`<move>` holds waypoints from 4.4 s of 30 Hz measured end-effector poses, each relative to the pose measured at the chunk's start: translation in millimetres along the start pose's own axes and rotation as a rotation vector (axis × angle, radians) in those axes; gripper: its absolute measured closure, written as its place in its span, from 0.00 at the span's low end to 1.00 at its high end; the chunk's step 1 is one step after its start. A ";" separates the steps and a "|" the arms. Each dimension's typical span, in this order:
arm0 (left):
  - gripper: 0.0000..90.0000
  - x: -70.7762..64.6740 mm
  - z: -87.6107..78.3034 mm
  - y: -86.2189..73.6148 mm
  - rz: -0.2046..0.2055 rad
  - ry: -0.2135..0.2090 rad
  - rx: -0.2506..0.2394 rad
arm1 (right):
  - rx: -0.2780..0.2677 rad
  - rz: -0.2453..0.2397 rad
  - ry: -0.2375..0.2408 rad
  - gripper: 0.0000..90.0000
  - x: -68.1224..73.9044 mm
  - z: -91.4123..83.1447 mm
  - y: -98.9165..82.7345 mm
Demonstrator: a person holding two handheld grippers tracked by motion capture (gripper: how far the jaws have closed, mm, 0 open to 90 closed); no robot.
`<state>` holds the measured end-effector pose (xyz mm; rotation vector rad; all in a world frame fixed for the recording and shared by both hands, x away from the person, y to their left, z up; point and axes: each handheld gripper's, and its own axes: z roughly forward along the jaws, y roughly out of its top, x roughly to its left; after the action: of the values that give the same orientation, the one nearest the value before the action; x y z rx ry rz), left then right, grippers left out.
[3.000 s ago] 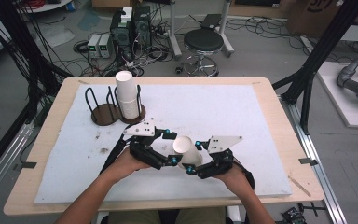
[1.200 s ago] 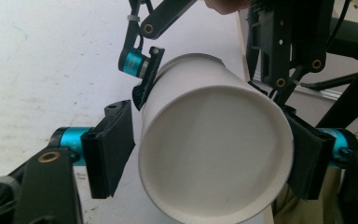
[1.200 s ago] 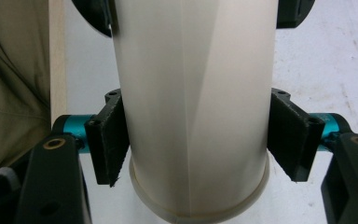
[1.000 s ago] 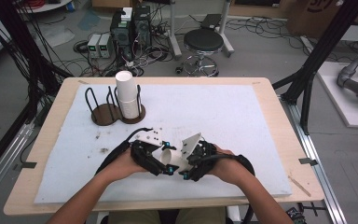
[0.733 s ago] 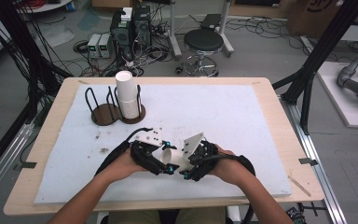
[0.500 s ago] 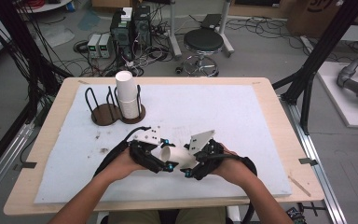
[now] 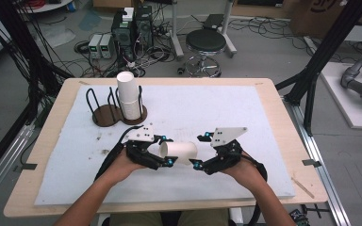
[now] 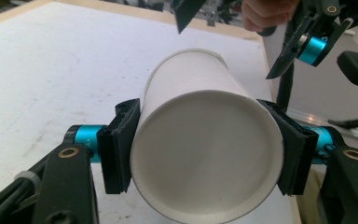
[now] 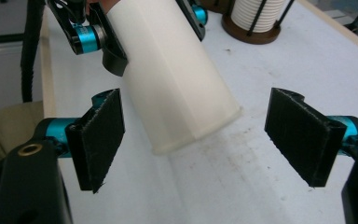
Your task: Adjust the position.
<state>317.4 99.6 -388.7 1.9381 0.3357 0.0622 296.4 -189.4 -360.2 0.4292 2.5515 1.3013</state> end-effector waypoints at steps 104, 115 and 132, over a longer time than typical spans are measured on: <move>0.18 -13.1 -20.1 -7.2 0.084 -0.083 -0.125 | -0.220 0.070 0.237 0.39 -4.8 6.6 -30.7; 0.18 -12.5 -15.9 5.2 0.150 -0.053 0.007 | 0.001 -0.002 0.213 0.39 -11.3 2.5 5.3; 0.19 -15.9 4.2 -4.4 0.188 -0.055 0.182 | 0.187 -0.046 0.234 0.38 -5.6 24.7 18.8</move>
<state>302.2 93.2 -392.6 2.1439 0.1248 0.1044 312.8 -162.6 -358.5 0.2642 2.8731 1.1632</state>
